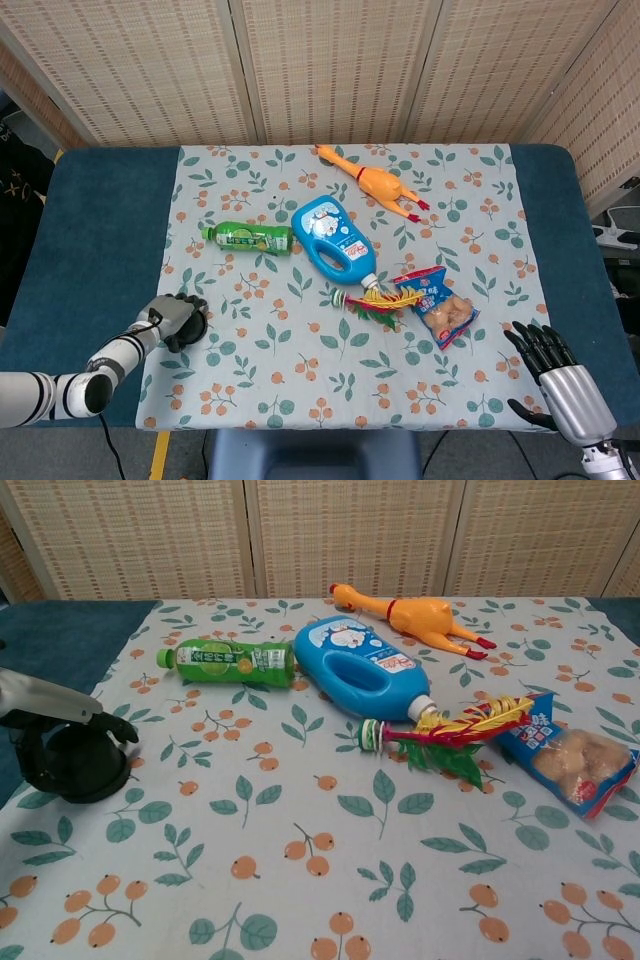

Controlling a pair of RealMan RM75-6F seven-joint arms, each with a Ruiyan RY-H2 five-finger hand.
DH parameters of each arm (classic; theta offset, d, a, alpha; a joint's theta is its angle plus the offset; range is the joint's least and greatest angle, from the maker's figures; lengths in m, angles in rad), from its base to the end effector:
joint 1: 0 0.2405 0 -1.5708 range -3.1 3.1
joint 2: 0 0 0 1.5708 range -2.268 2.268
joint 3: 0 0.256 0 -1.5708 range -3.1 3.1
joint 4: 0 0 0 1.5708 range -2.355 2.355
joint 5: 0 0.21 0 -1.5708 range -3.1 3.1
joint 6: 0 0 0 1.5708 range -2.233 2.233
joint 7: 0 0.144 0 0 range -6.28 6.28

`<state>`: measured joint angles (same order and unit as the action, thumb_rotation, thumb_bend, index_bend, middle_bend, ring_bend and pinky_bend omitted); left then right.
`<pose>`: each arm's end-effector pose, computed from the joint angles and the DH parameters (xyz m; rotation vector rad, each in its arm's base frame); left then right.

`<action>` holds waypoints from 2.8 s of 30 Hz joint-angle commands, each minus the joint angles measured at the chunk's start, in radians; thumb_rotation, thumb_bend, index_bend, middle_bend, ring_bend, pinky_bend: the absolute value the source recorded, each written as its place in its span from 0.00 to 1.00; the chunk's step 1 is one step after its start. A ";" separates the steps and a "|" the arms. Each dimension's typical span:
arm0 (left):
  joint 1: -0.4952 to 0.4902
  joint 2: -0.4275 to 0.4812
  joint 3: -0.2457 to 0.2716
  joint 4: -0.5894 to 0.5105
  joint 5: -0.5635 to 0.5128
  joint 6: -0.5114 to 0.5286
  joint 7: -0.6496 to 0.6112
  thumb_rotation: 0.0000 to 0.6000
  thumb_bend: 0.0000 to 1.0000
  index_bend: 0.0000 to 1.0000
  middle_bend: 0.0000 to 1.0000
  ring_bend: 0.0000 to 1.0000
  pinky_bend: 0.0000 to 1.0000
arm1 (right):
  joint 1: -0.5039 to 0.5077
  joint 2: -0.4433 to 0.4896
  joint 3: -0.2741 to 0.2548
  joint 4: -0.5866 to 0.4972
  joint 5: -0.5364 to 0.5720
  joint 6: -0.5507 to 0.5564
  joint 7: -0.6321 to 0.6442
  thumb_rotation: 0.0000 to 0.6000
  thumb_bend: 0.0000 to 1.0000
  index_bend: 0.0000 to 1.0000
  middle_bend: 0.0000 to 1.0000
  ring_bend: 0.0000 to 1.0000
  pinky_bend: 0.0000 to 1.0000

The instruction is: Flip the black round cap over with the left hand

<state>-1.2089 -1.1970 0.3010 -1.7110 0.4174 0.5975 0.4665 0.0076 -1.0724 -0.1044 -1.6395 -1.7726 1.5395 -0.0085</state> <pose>-0.2000 0.3355 0.0360 -2.0660 -1.1468 -0.0767 -0.2936 -0.1204 0.1440 1.6306 -0.9141 0.9123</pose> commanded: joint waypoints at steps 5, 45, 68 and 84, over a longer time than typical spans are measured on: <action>0.055 -0.018 0.007 -0.022 0.090 0.099 0.006 1.00 0.37 0.22 0.27 0.18 0.36 | 0.000 0.002 -0.003 -0.004 -0.002 -0.003 -0.001 1.00 0.09 0.00 0.00 0.00 0.00; 0.392 0.141 -0.123 -0.186 0.584 0.548 -0.086 1.00 0.70 0.73 0.75 0.61 0.83 | -0.007 0.020 -0.013 -0.013 -0.015 0.009 0.019 1.00 0.09 0.00 0.00 0.00 0.00; 0.469 0.311 -0.312 -0.322 0.767 0.610 -0.116 1.00 0.71 0.74 0.77 0.62 0.83 | -0.007 0.021 -0.017 -0.013 -0.016 0.004 0.016 1.00 0.09 0.00 0.00 0.00 0.00; 0.433 0.088 -0.242 -0.049 0.654 0.184 -0.222 1.00 0.70 0.74 0.76 0.62 0.81 | 0.004 0.013 -0.022 -0.015 -0.019 -0.027 -0.001 1.00 0.09 0.00 0.00 0.00 0.00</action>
<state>-0.7626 -0.9929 0.0496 -2.0383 1.1324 1.0434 0.2854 0.0114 -1.0599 -0.1265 -1.6546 -1.7911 1.5128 -0.0095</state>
